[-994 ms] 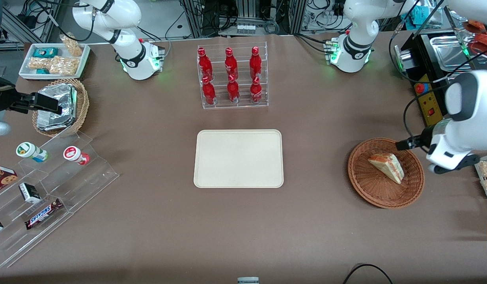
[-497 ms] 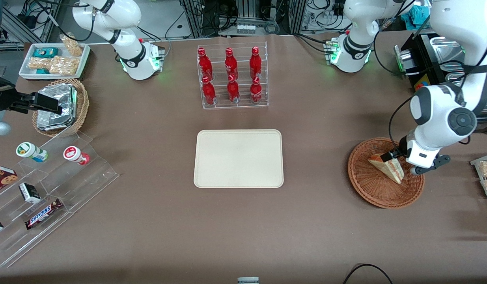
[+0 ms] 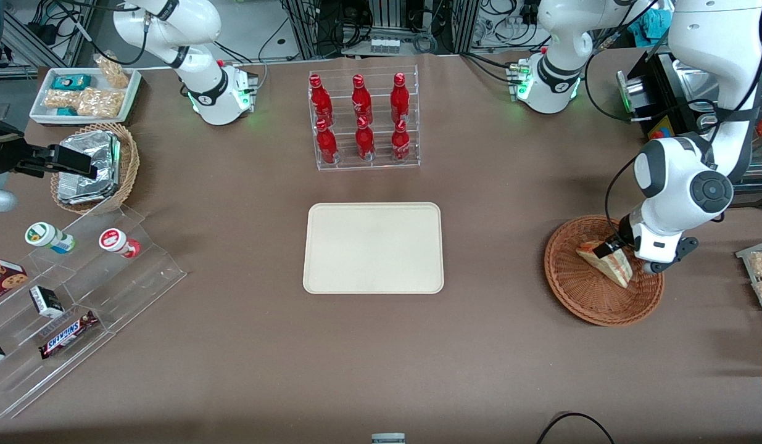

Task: Place sandwich from basket to tray
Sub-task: 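Lower the open left gripper around the wrapped sandwich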

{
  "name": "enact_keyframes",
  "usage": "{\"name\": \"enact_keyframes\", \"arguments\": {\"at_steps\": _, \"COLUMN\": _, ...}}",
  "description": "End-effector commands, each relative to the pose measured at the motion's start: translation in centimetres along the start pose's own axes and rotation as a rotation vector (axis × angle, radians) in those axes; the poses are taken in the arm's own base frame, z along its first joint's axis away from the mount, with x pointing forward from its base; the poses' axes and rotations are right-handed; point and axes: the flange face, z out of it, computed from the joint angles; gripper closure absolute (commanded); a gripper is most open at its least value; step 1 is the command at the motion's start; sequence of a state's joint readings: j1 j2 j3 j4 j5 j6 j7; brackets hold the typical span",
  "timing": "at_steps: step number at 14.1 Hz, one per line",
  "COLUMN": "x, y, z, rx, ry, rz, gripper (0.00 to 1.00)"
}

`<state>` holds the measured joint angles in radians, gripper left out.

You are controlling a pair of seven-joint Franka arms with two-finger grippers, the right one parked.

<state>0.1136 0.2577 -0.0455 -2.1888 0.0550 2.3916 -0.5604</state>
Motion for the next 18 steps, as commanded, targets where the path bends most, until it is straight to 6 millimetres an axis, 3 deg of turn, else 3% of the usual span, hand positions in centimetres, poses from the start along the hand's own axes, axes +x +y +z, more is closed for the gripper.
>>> {"name": "enact_keyframes", "arguments": {"at_steps": 1, "x": 0.8, "y": 1.4, "z": -1.8, "rx": -0.022, "ry": 0.035, "rz": -0.095, "gripper": 0.00}}
{"name": "enact_keyframes", "arguments": {"at_steps": 8, "x": 1.5, "y": 2.1, "z": -2.5, "rx": -0.038, "ry": 0.051, "rz": -0.166, "gripper": 0.00}}
{"name": "enact_keyframes", "arguments": {"at_steps": 14, "x": 1.9, "y": 2.2, "z": -0.1, "rx": -0.034, "ry": 0.034, "rz": -0.328, "gripper": 0.00}}
{"name": "enact_keyframes", "arguments": {"at_steps": 18, "x": 2.6, "y": 3.0, "z": -1.5, "rx": -0.053, "ry": 0.052, "rz": -0.389, "gripper": 0.00}}
